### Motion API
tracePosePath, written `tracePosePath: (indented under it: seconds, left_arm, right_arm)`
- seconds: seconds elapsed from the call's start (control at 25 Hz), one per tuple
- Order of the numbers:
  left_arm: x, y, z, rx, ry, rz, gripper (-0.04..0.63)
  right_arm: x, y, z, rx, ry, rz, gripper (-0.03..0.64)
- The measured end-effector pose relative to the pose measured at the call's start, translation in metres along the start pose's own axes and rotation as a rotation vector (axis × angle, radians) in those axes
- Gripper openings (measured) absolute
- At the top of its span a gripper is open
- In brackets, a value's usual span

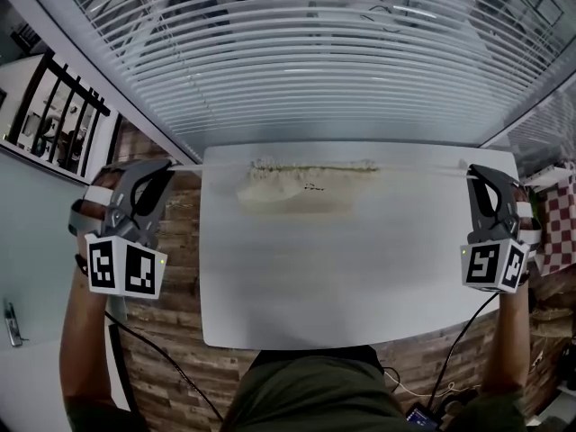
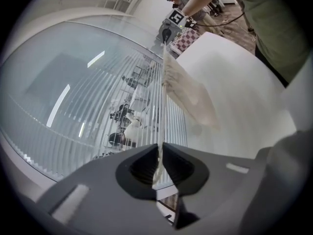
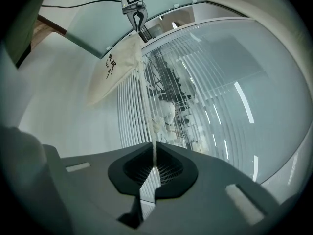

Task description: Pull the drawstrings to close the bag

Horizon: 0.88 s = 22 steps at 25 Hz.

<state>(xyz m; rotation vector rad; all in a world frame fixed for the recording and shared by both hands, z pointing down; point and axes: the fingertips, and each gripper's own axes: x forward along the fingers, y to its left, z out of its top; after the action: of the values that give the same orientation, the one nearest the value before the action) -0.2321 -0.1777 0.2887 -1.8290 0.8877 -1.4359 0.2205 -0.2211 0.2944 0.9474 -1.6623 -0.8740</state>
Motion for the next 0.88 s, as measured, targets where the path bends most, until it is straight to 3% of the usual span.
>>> tracePosePath:
  seconds: [0.88]
  left_arm:
    - [-0.044,0.019,0.000,-0.081,-0.007,0.044,0.032]
  right_arm:
    - [-0.035,-0.021,-0.026,0.067,0.039,-0.046,0.008]
